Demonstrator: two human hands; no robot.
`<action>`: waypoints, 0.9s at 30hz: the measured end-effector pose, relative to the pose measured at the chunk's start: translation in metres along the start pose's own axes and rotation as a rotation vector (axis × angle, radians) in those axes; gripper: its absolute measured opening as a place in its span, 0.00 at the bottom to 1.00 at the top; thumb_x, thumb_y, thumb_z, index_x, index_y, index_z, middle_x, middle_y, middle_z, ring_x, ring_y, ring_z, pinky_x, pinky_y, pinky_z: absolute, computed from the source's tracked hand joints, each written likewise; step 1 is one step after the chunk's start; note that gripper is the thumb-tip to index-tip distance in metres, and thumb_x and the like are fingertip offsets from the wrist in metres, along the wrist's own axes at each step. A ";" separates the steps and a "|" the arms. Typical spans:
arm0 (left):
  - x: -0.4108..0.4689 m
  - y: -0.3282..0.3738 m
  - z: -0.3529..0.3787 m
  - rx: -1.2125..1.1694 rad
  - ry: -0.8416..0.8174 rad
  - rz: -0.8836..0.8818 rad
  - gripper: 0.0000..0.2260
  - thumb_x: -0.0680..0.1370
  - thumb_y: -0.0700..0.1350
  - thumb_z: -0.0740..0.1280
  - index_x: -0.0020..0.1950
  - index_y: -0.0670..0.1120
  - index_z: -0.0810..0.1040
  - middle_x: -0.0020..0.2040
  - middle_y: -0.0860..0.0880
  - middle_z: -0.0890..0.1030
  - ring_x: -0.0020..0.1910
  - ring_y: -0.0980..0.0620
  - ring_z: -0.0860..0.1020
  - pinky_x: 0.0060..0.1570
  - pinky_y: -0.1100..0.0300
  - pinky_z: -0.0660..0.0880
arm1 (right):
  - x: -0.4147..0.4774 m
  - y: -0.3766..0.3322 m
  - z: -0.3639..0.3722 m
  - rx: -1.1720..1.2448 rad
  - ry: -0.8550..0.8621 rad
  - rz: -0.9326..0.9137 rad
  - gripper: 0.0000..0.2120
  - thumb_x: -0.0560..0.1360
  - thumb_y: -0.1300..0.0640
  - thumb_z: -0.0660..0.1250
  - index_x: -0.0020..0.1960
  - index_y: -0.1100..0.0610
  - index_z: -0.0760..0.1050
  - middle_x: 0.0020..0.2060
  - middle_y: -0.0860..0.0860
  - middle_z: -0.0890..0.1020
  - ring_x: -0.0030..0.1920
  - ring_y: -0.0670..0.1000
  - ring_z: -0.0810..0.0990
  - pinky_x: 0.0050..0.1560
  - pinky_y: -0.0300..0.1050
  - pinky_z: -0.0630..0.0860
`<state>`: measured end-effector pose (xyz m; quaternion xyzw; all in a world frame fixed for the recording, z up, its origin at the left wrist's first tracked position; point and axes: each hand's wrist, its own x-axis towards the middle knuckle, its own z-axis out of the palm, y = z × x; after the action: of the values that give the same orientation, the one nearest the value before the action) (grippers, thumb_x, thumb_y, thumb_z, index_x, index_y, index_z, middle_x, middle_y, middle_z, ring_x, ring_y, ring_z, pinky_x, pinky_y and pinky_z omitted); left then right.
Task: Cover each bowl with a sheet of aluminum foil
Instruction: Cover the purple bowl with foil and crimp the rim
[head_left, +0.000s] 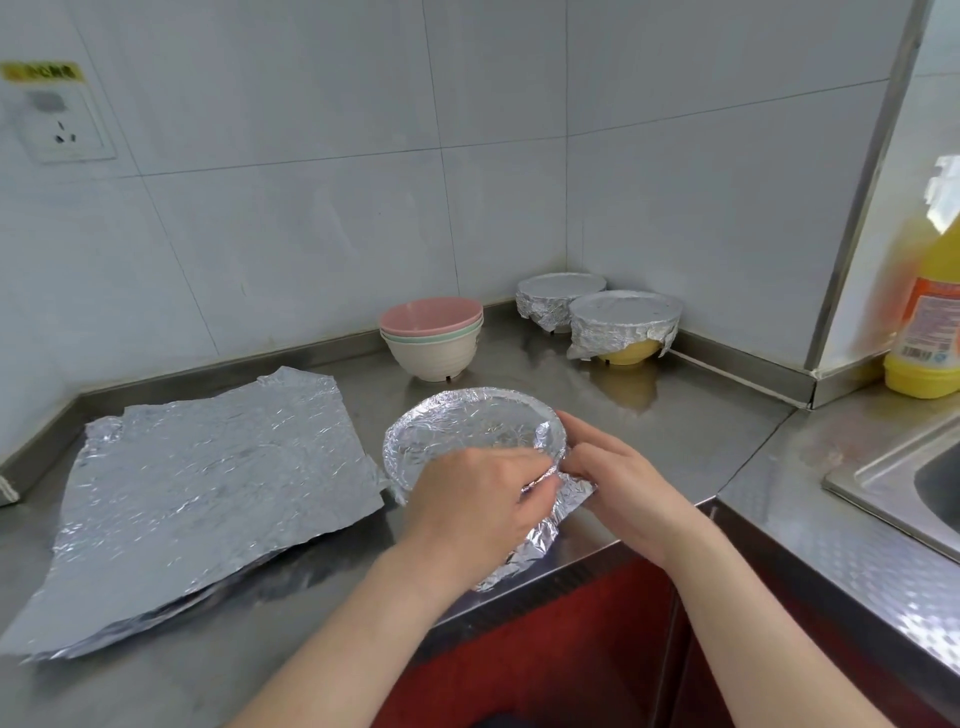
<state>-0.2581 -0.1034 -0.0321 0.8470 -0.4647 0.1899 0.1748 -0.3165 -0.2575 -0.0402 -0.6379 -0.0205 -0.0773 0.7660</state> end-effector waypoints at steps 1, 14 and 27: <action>0.000 0.000 0.001 -0.012 0.022 0.007 0.20 0.77 0.59 0.52 0.47 0.50 0.80 0.44 0.55 0.83 0.42 0.53 0.80 0.38 0.52 0.76 | 0.001 0.001 0.008 0.063 0.058 -0.015 0.25 0.70 0.70 0.55 0.61 0.57 0.78 0.56 0.60 0.82 0.53 0.54 0.81 0.52 0.46 0.78; 0.007 0.005 0.000 -0.068 0.010 0.057 0.14 0.78 0.54 0.55 0.42 0.48 0.75 0.36 0.52 0.78 0.35 0.50 0.75 0.38 0.51 0.73 | 0.011 0.041 0.043 0.158 0.574 -0.006 0.19 0.82 0.44 0.55 0.72 0.41 0.66 0.64 0.44 0.74 0.58 0.42 0.74 0.55 0.39 0.73; 0.023 -0.034 -0.035 -0.252 0.284 -0.285 0.08 0.77 0.46 0.66 0.49 0.49 0.84 0.51 0.53 0.84 0.54 0.54 0.78 0.55 0.64 0.69 | 0.014 0.015 0.039 0.067 0.710 -0.042 0.22 0.82 0.48 0.56 0.75 0.53 0.64 0.72 0.46 0.68 0.71 0.46 0.67 0.64 0.39 0.63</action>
<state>-0.2232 -0.0857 0.0054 0.8401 -0.3314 0.2211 0.3680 -0.2977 -0.2183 -0.0455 -0.5453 0.2314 -0.3089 0.7441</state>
